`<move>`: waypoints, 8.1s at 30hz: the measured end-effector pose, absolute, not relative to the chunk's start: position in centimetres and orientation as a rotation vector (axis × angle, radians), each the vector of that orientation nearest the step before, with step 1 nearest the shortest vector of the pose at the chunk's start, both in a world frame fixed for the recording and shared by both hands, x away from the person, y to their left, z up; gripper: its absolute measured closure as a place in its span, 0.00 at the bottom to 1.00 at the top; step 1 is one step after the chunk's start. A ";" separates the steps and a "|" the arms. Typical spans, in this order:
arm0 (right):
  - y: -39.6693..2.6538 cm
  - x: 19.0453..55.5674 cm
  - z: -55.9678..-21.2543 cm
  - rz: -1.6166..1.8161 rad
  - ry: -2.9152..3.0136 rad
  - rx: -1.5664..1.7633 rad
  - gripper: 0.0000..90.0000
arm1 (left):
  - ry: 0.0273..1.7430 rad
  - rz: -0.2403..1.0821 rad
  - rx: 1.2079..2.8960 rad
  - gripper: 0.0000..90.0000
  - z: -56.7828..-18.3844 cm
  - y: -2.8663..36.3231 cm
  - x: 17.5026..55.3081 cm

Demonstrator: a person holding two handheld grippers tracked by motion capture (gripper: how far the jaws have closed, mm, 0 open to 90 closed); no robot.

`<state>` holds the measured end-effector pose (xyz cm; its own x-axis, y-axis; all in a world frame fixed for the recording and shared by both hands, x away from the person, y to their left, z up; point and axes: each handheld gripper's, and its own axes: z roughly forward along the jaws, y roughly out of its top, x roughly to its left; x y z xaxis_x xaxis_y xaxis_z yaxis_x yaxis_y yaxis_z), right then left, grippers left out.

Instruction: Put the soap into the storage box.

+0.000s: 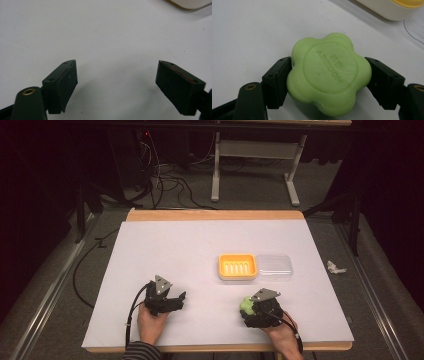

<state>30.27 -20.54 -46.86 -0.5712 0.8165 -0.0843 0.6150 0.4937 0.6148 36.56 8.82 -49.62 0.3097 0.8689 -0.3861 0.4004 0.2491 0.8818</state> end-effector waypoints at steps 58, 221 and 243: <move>-21.9 37.4 -41.8 1.002 2.290 1.193 0.30 | 1.282 0.469 1.357 0.20 -49.6 8.9 36.5; -28.7 33.3 -41.6 1.149 1.946 1.298 0.30 | 1.273 0.478 1.363 0.20 -49.6 8.8 36.4; -28.1 31.8 -42.2 1.184 1.959 1.277 0.30 | 1.273 0.477 1.363 0.20 -49.6 8.8 36.4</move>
